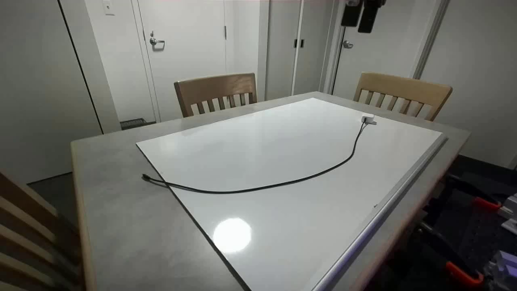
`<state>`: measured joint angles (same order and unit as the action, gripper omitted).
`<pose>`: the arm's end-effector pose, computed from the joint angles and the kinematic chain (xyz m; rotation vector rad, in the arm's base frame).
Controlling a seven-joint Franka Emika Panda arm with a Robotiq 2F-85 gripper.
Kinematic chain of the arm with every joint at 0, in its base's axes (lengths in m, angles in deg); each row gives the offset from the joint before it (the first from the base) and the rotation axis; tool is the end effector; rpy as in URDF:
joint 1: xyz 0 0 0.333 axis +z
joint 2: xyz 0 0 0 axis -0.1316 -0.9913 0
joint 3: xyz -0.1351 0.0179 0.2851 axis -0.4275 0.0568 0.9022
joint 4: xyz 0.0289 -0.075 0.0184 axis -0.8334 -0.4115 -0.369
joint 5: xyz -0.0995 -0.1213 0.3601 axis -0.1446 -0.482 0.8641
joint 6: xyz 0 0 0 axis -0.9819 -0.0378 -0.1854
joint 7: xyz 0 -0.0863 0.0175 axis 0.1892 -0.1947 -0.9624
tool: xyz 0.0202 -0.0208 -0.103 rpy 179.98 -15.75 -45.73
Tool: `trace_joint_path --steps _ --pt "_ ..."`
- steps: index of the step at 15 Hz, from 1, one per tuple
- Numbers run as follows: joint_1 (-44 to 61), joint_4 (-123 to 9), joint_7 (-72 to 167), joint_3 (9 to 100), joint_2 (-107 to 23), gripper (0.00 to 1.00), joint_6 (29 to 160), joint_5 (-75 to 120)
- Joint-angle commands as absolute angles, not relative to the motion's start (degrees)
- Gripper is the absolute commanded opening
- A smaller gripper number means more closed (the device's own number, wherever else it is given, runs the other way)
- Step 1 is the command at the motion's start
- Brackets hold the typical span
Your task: Make a circle with the charger on the table
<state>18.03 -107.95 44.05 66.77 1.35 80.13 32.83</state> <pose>0.3832 0.1354 0.4512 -3.0612 -0.3567 -0.0815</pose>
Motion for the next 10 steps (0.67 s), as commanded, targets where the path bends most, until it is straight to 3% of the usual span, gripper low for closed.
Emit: trace_joint_path --steps 1,7,10 --pt "18.0 -107.9 44.0 66.8 1.3 1.0 80.0 32.8" --pt "18.1 -103.7 35.6 64.7 -4.8 1.0 82.3 31.6" --pt "18.0 -105.9 38.8 65.5 -1.4 1.0 81.2 32.1"
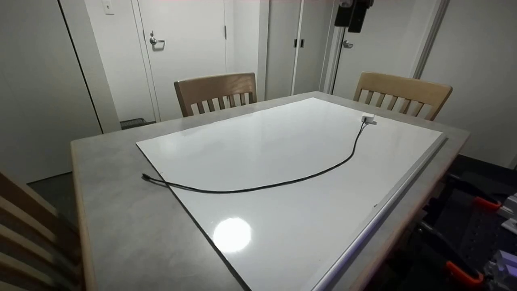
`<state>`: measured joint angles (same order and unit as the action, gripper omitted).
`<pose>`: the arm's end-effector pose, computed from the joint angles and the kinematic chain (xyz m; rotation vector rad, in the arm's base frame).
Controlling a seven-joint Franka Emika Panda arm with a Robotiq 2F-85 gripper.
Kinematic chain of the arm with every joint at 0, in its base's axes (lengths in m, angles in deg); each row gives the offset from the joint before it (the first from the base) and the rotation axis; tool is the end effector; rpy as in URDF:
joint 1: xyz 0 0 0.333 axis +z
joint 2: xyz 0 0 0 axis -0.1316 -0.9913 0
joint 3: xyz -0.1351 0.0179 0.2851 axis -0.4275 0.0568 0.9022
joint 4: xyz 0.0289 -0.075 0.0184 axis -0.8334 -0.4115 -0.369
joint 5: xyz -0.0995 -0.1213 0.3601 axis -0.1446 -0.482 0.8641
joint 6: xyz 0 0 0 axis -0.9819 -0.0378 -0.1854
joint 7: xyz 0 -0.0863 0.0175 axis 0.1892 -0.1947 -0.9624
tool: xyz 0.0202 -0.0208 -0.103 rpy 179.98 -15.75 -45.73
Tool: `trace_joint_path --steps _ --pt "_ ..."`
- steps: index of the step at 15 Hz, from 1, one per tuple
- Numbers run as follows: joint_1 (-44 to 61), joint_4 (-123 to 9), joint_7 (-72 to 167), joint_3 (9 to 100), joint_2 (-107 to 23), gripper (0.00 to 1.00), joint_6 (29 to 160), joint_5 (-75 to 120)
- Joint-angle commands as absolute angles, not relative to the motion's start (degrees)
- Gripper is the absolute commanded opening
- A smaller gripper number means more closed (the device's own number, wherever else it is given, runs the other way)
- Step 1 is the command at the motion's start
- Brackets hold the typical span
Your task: Make a circle with the charger on the table
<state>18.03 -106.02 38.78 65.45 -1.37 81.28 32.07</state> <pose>0.4001 0.1298 0.4502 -3.0440 -0.4758 -0.0967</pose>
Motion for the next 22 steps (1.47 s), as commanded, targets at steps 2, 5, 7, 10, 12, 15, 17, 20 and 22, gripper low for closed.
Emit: trace_joint_path --steps 2,5,7,10,12,15,17,20,22 --pt "18.0 -105.9 38.9 65.6 -1.0 1.0 81.1 32.1" --pt "18.0 -105.9 38.9 65.6 -0.9 1.0 81.1 32.1" --pt "18.0 -105.2 37.5 65.1 -2.2 1.0 81.5 32.3" --pt "18.1 -101.7 30.6 62.8 -7.3 1.0 82.6 32.2" --pt "18.3 -98.1 24.7 61.5 -11.9 1.0 83.6 32.4" --pt "18.5 -91.4 14.6 59.9 -20.3 1.0 86.1 34.6" --pt "18.2 -85.7 7.8 60.1 -26.2 1.0 86.6 37.5" --pt "16.4 -87.0 7.1 62.0 -25.1 1.0 86.3 37.8" --pt "16.1 -83.9 5.6 62.5 -28.7 1.0 86.3 38.1"
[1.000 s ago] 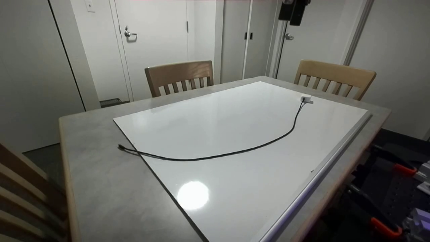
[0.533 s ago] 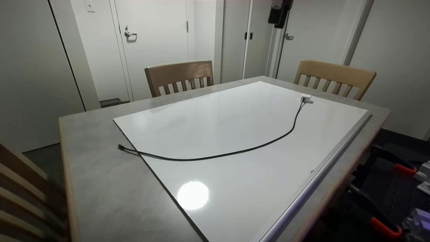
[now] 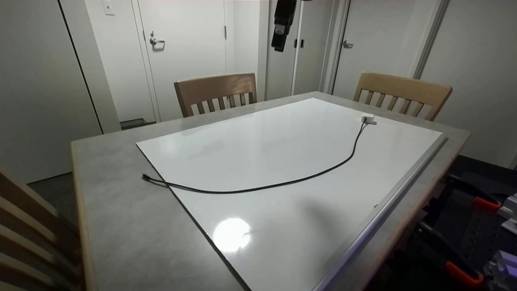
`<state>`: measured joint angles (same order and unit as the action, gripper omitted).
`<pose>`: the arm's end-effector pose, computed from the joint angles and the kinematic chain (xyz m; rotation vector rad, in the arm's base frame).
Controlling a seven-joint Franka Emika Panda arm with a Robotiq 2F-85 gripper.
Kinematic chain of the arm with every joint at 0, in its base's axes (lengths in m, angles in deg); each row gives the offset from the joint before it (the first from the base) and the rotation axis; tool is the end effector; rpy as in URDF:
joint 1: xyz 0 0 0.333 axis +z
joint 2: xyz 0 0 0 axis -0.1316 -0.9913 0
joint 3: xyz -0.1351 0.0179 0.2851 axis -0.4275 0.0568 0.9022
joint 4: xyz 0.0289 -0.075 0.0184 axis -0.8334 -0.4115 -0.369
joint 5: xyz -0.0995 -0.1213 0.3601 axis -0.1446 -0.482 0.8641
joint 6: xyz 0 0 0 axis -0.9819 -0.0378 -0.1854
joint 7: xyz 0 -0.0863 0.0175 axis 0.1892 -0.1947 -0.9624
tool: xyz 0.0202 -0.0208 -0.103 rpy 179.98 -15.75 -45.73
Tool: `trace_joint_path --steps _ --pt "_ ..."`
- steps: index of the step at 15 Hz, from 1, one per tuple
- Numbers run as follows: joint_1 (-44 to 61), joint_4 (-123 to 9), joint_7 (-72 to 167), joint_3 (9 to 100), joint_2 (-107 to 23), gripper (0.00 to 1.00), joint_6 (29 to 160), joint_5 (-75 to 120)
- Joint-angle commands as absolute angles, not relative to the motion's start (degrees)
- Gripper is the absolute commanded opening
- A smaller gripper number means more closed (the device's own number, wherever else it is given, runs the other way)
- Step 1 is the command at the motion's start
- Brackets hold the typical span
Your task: Make a circle with the charger on the table
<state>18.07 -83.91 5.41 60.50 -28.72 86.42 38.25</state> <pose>0.5492 0.1259 0.4066 -2.7688 -1.0819 -0.1594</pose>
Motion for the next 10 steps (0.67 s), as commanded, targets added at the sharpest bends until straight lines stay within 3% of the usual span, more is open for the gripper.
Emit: trace_joint_path --steps 1,5,10 --pt "16.1 -83.3 5.5 62.6 -29.3 1.0 86.3 38.1" --pt "16.1 -83.0 5.5 62.7 -29.1 1.0 86.2 38.1" --pt "16.1 -72.6 3.4 64.6 -35.8 1.0 80.5 37.3"
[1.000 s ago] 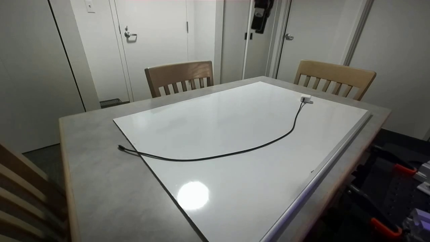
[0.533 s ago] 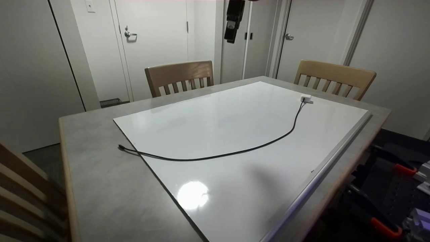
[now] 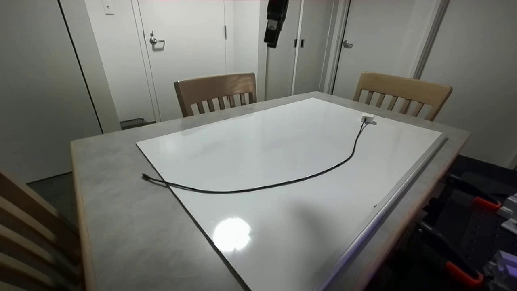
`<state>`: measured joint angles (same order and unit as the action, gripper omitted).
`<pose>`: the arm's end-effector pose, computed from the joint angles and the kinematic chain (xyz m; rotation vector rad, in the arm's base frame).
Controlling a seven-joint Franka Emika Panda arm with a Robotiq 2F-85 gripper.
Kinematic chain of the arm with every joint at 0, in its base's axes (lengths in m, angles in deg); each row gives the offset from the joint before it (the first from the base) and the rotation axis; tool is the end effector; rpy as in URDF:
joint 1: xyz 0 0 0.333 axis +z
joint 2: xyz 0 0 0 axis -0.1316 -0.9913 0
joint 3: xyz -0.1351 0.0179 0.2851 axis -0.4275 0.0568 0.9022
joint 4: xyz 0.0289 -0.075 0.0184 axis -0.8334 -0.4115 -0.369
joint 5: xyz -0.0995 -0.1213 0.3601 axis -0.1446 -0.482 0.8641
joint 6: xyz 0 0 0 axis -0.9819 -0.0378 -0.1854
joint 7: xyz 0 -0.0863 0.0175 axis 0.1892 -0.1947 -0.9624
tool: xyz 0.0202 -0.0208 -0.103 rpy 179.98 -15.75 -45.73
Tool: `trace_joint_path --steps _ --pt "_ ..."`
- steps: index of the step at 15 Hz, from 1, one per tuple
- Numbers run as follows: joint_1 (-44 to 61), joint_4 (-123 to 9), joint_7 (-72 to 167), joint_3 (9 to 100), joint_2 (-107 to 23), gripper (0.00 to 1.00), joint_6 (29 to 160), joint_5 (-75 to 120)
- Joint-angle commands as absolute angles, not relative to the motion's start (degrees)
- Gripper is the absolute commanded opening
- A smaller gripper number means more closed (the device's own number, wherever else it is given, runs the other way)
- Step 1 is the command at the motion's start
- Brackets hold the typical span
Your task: Make a circle with the charger on the table
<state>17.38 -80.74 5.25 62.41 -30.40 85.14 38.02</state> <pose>0.5589 0.1406 0.4137 -2.7487 -1.1226 -0.1632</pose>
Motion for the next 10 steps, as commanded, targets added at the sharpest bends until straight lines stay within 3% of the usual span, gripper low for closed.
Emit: trace_joint_path --steps 1,10 --pt "16.2 -69.4 3.0 65.3 -37.6 1.0 78.3 37.0" --pt "17.8 -40.8 -4.4 71.3 -55.8 1.0 63.9 30.5"
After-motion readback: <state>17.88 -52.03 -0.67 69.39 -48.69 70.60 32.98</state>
